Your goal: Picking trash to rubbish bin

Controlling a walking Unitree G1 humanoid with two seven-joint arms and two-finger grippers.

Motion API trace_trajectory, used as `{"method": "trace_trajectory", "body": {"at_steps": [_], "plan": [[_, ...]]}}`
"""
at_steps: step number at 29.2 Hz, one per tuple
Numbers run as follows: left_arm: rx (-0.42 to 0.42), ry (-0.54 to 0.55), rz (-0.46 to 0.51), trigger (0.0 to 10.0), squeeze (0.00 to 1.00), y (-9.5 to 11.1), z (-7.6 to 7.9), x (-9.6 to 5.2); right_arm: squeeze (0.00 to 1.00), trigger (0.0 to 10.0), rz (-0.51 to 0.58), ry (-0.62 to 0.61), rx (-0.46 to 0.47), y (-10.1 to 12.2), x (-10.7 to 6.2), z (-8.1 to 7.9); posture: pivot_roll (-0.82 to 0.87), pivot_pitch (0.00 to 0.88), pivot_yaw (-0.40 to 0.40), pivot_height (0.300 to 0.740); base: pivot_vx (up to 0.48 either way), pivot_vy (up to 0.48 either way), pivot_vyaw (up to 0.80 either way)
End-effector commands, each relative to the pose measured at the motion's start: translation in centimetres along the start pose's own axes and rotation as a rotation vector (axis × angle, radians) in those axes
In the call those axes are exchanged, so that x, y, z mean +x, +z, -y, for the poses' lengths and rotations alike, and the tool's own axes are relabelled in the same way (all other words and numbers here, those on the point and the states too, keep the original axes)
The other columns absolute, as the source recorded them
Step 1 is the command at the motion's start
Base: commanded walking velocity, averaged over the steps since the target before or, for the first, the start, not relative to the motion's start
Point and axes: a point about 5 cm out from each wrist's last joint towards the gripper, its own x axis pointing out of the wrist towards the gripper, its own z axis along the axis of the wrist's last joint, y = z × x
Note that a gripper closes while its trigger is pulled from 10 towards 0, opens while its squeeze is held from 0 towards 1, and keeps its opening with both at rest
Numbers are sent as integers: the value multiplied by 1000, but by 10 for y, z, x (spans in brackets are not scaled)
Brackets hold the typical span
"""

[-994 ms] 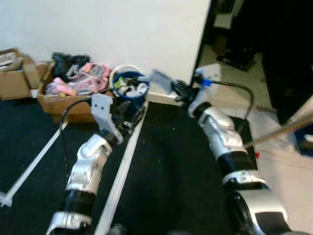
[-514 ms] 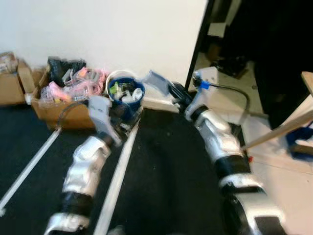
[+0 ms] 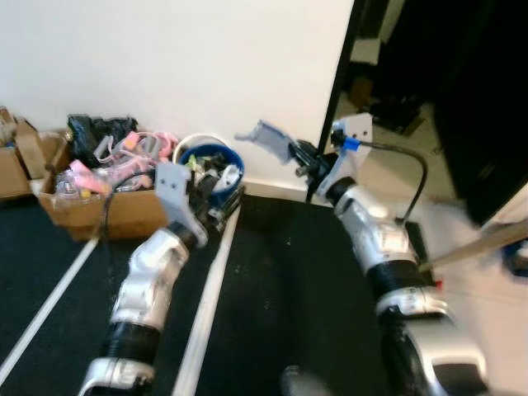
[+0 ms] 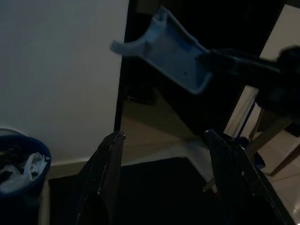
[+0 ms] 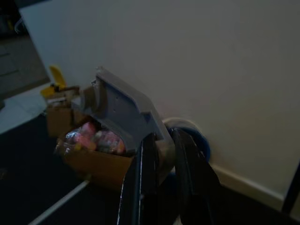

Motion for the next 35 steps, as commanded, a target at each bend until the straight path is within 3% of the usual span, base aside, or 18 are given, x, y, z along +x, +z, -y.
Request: {"method": "trace_trajectory", "body": {"at_steps": [1, 7, 35], "plan": [[6, 13, -10, 10000, 0, -1, -3, -4, 0, 10000, -5, 11, 15, -2, 1, -4, -66, 0, -41, 740, 469, 0, 0], [9, 14, 1, 10000, 0, 0, -3, -4, 0, 10000, -8, 17, 2, -2, 1, -5, -70, 0, -36, 740, 246, 0, 0], [10, 10, 12, 10000, 0, 0, -1, -5, 0, 10000, -11, 37, -36, -3, 1, -8, -69, 0, -40, 740, 0, 0, 775]]}}
